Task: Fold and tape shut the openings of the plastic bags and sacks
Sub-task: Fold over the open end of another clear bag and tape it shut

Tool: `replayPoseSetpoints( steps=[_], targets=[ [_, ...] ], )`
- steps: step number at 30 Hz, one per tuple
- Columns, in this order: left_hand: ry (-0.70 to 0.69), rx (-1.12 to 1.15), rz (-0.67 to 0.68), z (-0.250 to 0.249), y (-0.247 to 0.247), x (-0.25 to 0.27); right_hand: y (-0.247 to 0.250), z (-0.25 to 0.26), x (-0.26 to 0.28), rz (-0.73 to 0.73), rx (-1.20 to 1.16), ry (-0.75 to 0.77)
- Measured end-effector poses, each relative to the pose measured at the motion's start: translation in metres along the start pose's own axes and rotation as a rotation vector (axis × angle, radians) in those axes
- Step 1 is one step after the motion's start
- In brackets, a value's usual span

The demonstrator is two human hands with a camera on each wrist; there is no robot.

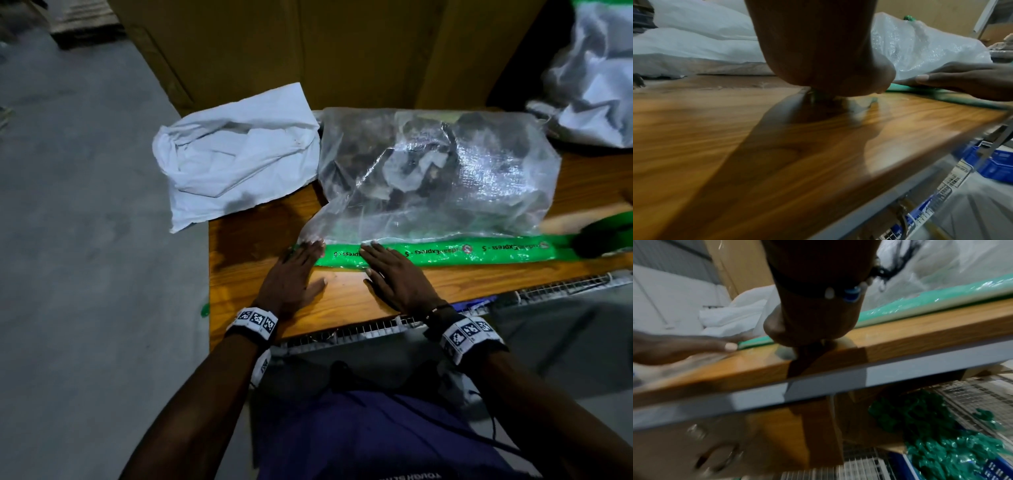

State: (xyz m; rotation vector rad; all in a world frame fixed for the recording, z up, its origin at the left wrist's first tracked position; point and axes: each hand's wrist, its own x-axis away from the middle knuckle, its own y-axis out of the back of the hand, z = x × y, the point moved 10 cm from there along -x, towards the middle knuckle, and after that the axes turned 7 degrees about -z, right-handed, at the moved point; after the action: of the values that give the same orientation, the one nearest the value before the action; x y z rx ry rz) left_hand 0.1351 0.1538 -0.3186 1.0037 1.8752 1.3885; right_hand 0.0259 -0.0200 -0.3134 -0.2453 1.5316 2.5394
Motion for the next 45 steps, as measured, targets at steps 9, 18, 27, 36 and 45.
replayPoseSetpoints(
  steps=[9,18,27,36,45],
  targets=[
    [0.049,-0.047,-0.046,-0.010,0.004,-0.011,0.066,-0.083,0.066,-0.006,0.116,-0.042],
    [-0.080,0.056,-0.042,-0.145,-0.031,-0.064,0.053,-0.076,0.063,-0.024,0.101,-0.110],
    [-0.076,0.036,-0.058,-0.145,-0.038,-0.074,0.124,-0.145,0.108,0.036,0.247,-0.013],
    [0.076,0.067,-0.318,-0.214,-0.021,-0.104,0.134,-0.172,0.125,0.023,0.110,-0.017],
    [0.120,0.324,-0.294,-0.281,-0.063,-0.140,0.160,-0.212,0.142,0.053,0.135,0.050]
  ],
)
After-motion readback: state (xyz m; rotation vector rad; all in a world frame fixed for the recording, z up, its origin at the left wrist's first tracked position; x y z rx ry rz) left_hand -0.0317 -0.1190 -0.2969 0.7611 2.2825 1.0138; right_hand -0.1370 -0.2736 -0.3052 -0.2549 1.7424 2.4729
